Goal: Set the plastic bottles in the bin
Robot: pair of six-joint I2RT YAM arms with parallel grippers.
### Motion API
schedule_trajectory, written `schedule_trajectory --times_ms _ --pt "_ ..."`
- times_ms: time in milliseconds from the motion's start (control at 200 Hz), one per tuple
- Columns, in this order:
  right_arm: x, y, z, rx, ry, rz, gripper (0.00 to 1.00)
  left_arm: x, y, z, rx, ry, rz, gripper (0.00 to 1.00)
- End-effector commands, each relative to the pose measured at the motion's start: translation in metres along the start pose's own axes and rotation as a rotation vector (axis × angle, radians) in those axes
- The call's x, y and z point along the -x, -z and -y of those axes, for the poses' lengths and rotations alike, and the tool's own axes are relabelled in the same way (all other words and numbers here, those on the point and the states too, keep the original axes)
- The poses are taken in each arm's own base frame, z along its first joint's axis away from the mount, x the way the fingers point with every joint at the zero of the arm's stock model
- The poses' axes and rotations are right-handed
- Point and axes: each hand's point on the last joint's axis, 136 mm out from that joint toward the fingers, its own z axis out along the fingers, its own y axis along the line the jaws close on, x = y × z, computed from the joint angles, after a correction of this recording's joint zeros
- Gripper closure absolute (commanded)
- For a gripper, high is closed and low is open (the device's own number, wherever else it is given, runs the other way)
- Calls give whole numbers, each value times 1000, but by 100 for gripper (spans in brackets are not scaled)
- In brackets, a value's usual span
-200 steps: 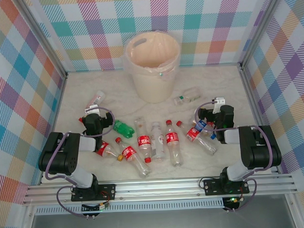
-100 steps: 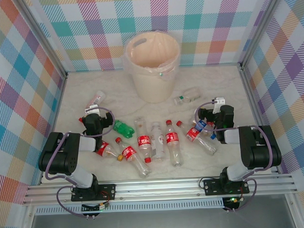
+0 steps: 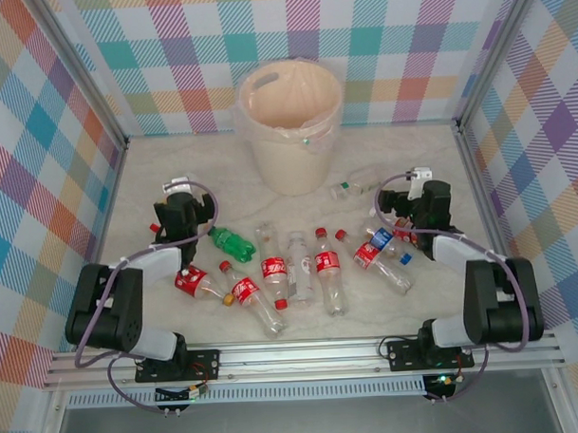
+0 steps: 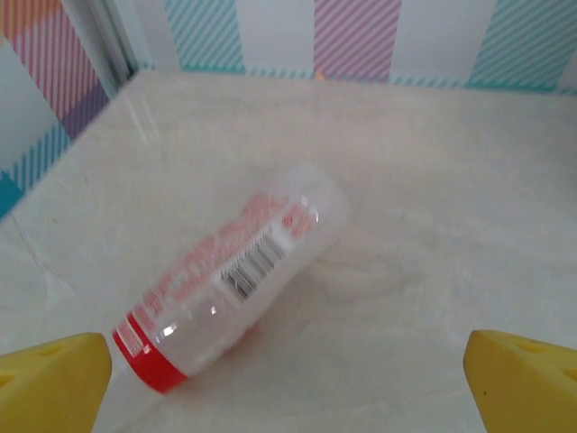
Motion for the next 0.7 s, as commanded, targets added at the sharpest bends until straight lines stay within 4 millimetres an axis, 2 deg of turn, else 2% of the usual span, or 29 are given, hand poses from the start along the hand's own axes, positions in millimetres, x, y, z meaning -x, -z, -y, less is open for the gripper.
schedule_trajectory --times_ms 0,20,30,100,185,235,300,405,490,605,695 --pt "1 25 10 -74 -89 -110 1 17 16 -8 56 -25 -47 0" --pt "0 31 14 -111 -120 -138 1 22 19 -8 58 -19 -52 0" --pt "9 33 17 -127 -131 -122 1 25 21 -8 58 -12 -54 0" --pt "9 58 35 -261 -208 -218 1 40 34 -5 41 49 -91 0" --pt "7 82 50 -359 -283 -313 1 45 48 4 -8 126 -194 0" --pt "12 89 51 -363 -307 -350 1 39 56 12 -40 163 -269 0" --pt "18 90 41 -306 -317 -403 1 37 64 27 -106 205 -325 0" --pt "26 85 15 -185 -431 -490 1 36 74 48 -194 277 -375 0" --pt "32 71 -14 -36 -590 -491 0 38 80 65 -261 290 -402 0" --pt "36 41 -33 40 -781 -444 4 39 87 92 -354 338 -439 0" --pt "35 14 -47 32 -783 -454 8 45 92 120 -476 467 -458 0"
